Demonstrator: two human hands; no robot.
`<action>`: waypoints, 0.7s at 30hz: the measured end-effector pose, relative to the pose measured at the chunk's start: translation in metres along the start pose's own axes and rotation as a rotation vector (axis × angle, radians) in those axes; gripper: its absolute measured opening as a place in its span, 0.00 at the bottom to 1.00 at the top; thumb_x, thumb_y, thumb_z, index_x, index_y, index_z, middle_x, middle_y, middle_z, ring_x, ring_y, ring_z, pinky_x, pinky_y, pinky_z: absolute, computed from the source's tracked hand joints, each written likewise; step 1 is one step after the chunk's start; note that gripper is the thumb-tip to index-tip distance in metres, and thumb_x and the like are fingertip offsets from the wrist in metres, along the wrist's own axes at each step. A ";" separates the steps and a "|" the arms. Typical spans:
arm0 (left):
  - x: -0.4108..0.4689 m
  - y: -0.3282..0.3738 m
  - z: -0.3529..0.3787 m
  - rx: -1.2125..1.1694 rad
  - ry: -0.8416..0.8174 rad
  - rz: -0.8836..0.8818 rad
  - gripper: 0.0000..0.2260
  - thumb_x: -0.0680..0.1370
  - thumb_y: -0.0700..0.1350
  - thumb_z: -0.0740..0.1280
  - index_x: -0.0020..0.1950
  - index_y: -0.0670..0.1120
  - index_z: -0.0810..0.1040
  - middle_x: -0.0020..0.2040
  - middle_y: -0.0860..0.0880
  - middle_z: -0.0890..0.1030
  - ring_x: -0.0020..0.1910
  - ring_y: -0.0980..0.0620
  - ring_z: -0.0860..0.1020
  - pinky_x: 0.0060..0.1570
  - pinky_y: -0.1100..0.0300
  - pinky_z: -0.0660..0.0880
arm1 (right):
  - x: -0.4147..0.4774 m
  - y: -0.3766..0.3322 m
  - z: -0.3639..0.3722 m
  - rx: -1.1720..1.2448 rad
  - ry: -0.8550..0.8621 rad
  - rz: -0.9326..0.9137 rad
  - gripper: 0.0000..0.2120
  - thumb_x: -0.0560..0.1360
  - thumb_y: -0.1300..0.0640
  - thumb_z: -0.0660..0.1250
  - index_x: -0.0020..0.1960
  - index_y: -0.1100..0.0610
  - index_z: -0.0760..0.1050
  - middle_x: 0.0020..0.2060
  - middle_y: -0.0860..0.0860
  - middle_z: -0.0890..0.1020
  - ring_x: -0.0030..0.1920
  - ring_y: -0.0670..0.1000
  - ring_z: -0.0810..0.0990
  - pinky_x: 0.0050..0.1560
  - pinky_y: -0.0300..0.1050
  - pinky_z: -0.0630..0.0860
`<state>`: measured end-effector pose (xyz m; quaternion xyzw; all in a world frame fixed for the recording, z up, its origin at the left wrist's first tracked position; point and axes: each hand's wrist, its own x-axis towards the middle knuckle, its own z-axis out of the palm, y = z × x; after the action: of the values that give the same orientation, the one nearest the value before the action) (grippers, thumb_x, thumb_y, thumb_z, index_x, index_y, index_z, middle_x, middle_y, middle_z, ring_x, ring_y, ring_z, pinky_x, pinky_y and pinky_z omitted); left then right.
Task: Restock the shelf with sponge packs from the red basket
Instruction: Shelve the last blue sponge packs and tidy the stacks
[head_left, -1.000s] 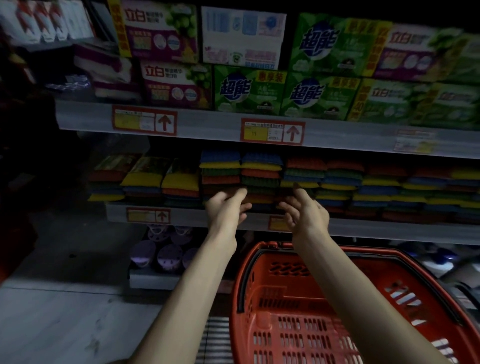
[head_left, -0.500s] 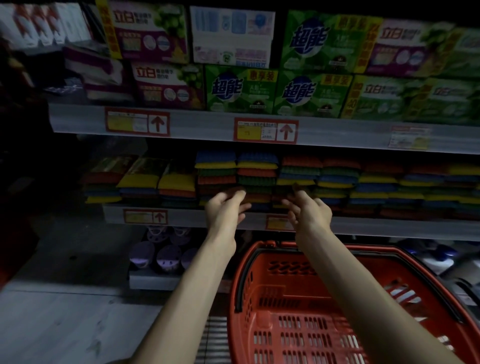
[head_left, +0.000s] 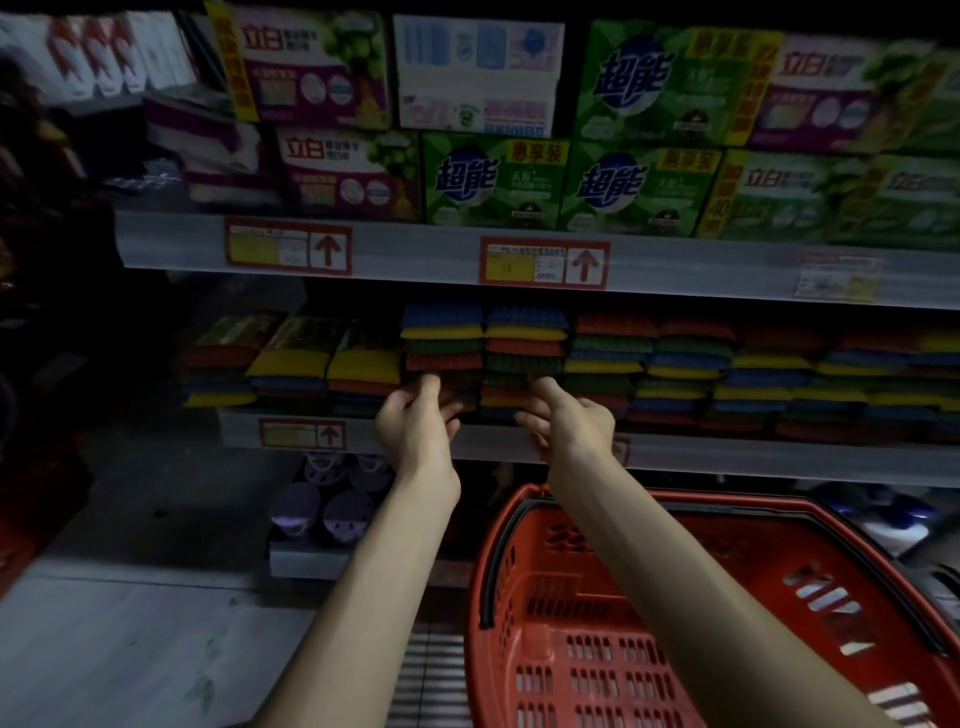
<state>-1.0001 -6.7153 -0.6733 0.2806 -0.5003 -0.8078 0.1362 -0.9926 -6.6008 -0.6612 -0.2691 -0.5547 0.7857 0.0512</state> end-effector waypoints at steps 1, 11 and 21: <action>0.001 0.000 0.000 -0.005 0.005 0.001 0.06 0.82 0.45 0.69 0.54 0.42 0.79 0.49 0.50 0.84 0.46 0.49 0.86 0.41 0.56 0.81 | 0.000 0.000 0.002 -0.009 0.002 -0.005 0.32 0.76 0.56 0.74 0.74 0.67 0.67 0.35 0.52 0.85 0.30 0.47 0.85 0.33 0.42 0.74; 0.007 0.000 0.003 0.024 0.020 0.044 0.04 0.83 0.40 0.66 0.52 0.40 0.78 0.50 0.43 0.83 0.47 0.46 0.85 0.36 0.60 0.81 | 0.004 -0.002 0.009 -0.048 0.022 -0.004 0.28 0.79 0.58 0.71 0.75 0.66 0.67 0.32 0.50 0.86 0.31 0.48 0.86 0.32 0.39 0.78; 0.006 0.012 0.007 -0.041 0.010 -0.026 0.07 0.82 0.42 0.66 0.44 0.45 0.74 0.48 0.43 0.78 0.49 0.43 0.81 0.33 0.60 0.81 | 0.006 -0.003 0.012 -0.103 0.036 -0.033 0.27 0.80 0.58 0.70 0.75 0.65 0.67 0.39 0.54 0.86 0.30 0.47 0.83 0.29 0.39 0.74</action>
<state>-1.0094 -6.7189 -0.6624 0.2881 -0.4793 -0.8181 0.1338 -1.0043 -6.6072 -0.6577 -0.2766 -0.5977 0.7501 0.0601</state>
